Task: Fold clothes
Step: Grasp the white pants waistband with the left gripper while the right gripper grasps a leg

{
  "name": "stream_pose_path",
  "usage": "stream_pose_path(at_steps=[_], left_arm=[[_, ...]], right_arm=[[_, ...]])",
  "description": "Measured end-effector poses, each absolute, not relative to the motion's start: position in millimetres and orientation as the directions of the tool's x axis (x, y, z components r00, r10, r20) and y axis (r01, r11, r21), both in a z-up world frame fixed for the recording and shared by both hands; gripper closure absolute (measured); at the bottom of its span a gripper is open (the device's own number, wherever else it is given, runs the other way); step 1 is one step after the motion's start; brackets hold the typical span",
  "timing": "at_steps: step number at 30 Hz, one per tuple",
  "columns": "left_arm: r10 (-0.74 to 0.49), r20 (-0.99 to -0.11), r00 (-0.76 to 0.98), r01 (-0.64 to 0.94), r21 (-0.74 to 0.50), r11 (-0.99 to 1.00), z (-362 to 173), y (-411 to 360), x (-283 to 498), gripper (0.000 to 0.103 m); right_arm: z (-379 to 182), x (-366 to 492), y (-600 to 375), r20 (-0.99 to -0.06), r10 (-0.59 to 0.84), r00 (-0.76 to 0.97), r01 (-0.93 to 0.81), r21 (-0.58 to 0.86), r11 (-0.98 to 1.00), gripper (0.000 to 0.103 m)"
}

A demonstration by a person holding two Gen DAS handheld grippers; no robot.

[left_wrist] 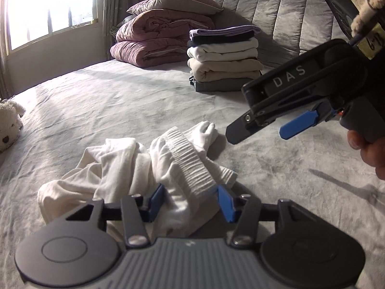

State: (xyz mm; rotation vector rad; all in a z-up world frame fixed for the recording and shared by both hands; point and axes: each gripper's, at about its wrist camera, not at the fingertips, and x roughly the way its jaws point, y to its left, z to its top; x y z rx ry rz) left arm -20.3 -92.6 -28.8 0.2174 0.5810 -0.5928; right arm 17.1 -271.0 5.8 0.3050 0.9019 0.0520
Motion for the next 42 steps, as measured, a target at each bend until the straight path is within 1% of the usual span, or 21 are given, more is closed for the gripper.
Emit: stream_pose_path(at_steps=[2,4,6,8,13,15,16,17,18,19,20,23,26,27,28,30,33,35,38,40,42], left_arm=[[-0.453,-0.569,0.686,0.567,0.030,0.823,-29,-88,-19,0.063],[-0.438,-0.570,0.696,0.544,0.020,0.839,-27,-83,-16,0.085],[-0.429,-0.575,0.697,0.518,-0.010,0.855,-25,-75,-12,0.093],[-0.441,-0.576,0.689,0.502,-0.061,0.863,-23,-67,-8,0.095],[-0.467,-0.571,0.675,0.518,-0.085,0.851,-18,-65,-9,0.094],[-0.487,-0.557,0.673,0.539,-0.082,0.838,-16,-67,-12,0.088],[-0.497,-0.549,0.672,0.550,-0.081,0.831,-15,-68,-13,0.082],[-0.507,-0.542,0.670,0.560,-0.079,0.825,-14,-69,-14,0.078],[-0.518,-0.537,0.666,0.574,-0.075,0.815,-15,-71,-15,0.070],[-0.528,-0.533,0.661,0.588,-0.070,0.806,-15,-72,-17,0.065],[-0.539,-0.529,0.655,0.602,-0.065,0.796,-15,-74,-18,0.064],[-0.573,-0.521,0.633,0.637,-0.071,0.768,-19,-79,-22,0.057],[-0.566,-0.532,0.630,0.651,-0.035,0.758,-25,-86,-24,0.053],[-0.550,-0.539,0.637,0.649,-0.010,0.761,-29,-88,-24,0.053],[-0.531,-0.544,0.650,0.642,0.019,0.767,-32,-89,-24,0.053],[-0.491,-0.546,0.678,0.622,0.070,0.780,-38,-91,-24,0.053],[-0.441,-0.554,0.706,0.577,0.088,0.812,-42,-88,-18,0.053],[-0.444,-0.555,0.704,0.564,0.057,0.824,-42,-84,-14,0.057],[-0.440,-0.555,0.706,0.543,0.023,0.840,-38,-79,-11,0.073],[-0.447,-0.556,0.701,0.526,-0.021,0.850,-34,-73,-8,0.083],[-0.466,-0.554,0.690,0.506,-0.092,0.858,-29,-64,-6,0.086]], right_arm=[[1,19,-271,-0.770,0.189,0.609,0.086,0.302,0.949,0.012],[-4,20,-271,-0.771,0.222,0.597,0.090,0.340,0.936,0.015],[-8,21,-269,-0.770,0.252,0.586,0.083,0.366,0.927,0.019],[-12,21,-267,-0.770,0.276,0.576,0.077,0.387,0.919,0.021],[-19,22,-262,-0.770,0.298,0.564,0.070,0.405,0.912,0.033],[-21,24,-260,-0.767,0.293,0.571,0.065,0.397,0.915,0.041],[-21,25,-260,-0.765,0.296,0.571,0.057,0.397,0.916,0.045],[-22,25,-260,-0.763,0.300,0.572,0.049,0.397,0.917,0.055],[-22,26,-259,-0.761,0.304,0.573,0.041,0.397,0.917,0.066],[-23,27,-260,-0.758,0.316,0.570,0.037,0.409,0.912,0.073],[-24,26,-261,-0.757,0.326,0.567,0.038,0.420,0.907,0.091],[-25,25,-265,-0.751,0.353,0.559,0.044,0.451,0.891,0.091],[-24,21,-268,-0.749,0.356,0.559,0.051,0.459,0.887,0.090],[-24,19,-269,-0.749,0.356,0.559,0.055,0.462,0.885,0.081],[-23,18,-271,-0.748,0.356,0.559,0.058,0.464,0.884,0.080],[-23,15,-273,-0.745,0.356,0.564,0.063,0.469,0.881,0.063],[-23,12,-275,-0.740,0.358,0.569,0.064,0.474,0.878,0.061],[-24,11,-275,-0.738,0.359,0.571,0.062,0.475,0.878,0.058],[-24,13,-269,-0.733,0.363,0.575,0.051,0.475,0.878,0.054],[-25,14,-263,-0.726,0.370,0.579,0.035,0.475,0.879,0.054],[-26,15,-257,-0.720,0.375,0.584,0.018,0.473,0.881,0.054]])
